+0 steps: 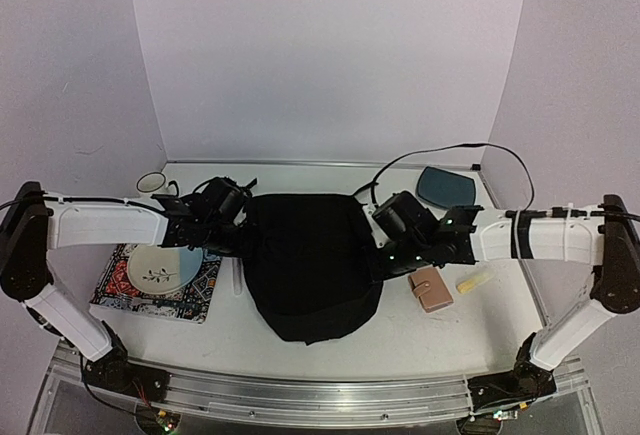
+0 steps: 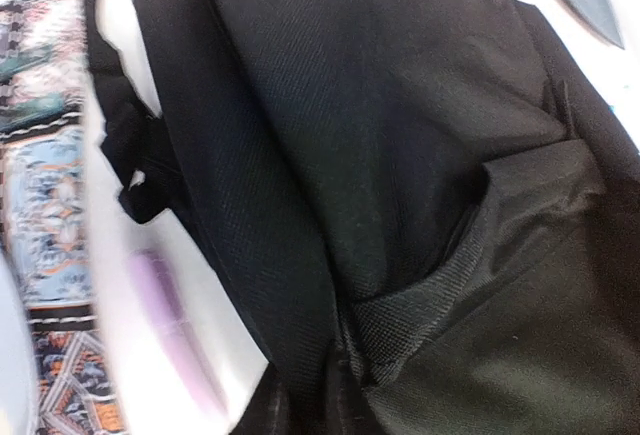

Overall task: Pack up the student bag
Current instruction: Adjust the student bag at the center of the board, then hold the largest pocket of the student bag.

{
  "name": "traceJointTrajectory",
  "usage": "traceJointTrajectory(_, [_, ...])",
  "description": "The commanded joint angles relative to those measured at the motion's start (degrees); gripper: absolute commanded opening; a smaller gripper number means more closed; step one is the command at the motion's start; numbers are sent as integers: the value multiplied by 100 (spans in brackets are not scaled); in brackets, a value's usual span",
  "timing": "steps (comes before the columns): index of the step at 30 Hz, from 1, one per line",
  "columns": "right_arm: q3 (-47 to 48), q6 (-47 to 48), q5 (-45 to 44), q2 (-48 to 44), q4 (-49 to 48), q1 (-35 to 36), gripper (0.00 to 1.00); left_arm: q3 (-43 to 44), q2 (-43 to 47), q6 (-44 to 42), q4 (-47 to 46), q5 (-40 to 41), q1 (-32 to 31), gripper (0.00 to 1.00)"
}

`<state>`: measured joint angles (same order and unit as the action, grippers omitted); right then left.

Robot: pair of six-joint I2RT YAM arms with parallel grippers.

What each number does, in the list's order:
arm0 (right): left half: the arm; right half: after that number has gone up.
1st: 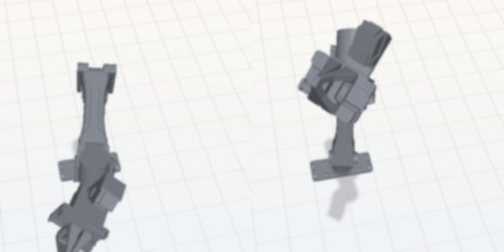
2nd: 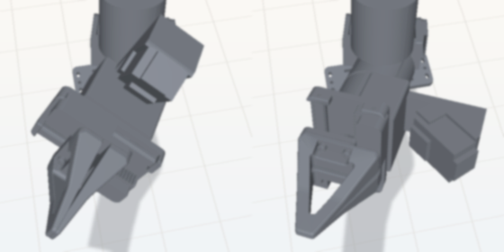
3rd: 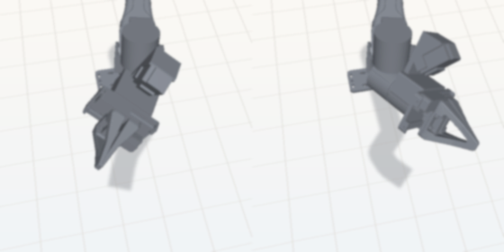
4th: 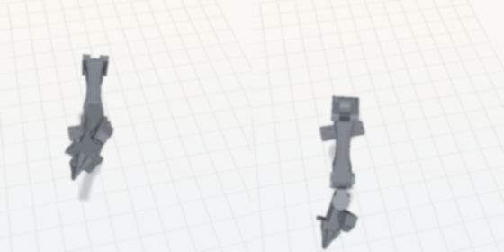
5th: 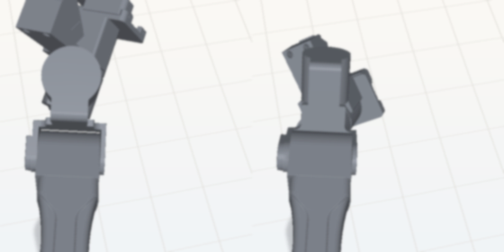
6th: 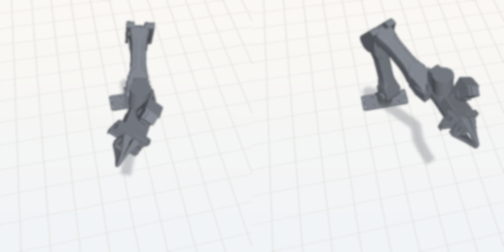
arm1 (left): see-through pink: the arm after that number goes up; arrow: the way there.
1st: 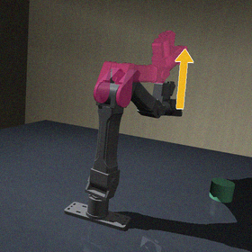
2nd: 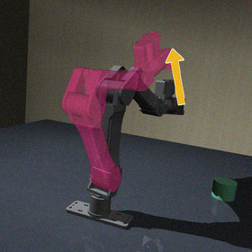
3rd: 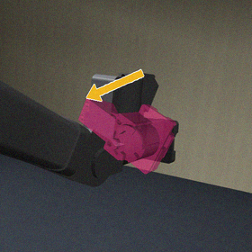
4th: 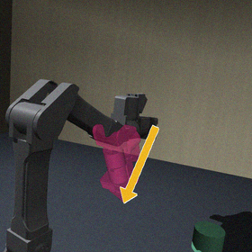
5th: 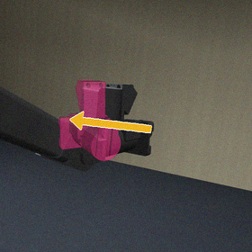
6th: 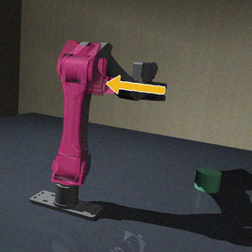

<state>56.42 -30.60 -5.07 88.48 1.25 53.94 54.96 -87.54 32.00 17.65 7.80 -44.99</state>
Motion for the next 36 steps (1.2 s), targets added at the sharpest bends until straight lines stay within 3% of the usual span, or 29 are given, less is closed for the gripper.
traceJointTrajectory(1, [343, 313, 11, -486, 477, -268, 37, 166, 448, -67, 171, 856, 60, 21])
traceJointTrajectory(6, [679, 687, 389, -318, 359, -1083, 49, 879, 523, -507, 173, 880, 60, 53])
traceJointTrajectory(8, [837, 751, 587, -110, 215, -1341, 52, 1258, 428, -613, 180, 757, 60, 61])
traceJointTrajectory(16, [1681, 662, 1161, 1168, -195, -1800, 65, 2604, -743, -752, 184, -241, 46, 69])
traceJointTrajectory(20, [1965, 658, 1095, 1742, -224, -1814, 66, 3131, -1432, -748, 180, -603, -10, 69])
traceJointTrajectory(30, [2031, 751, 1371, 2529, -230, -1816, 57, 4197, -2888, -792, 182, -1230, -229, 69])
traceJointTrajectory(33, [2033, 810, 1375, 2658, -251, -1817, 46, 4382, -3241, -761, 194, -1374, -254, 68])
traceJointTrajectory(36, [2003, 859, 1478, 2650, -342, -1813, 28, 4533, -3509, -707, 192, -1538, -273, 68])
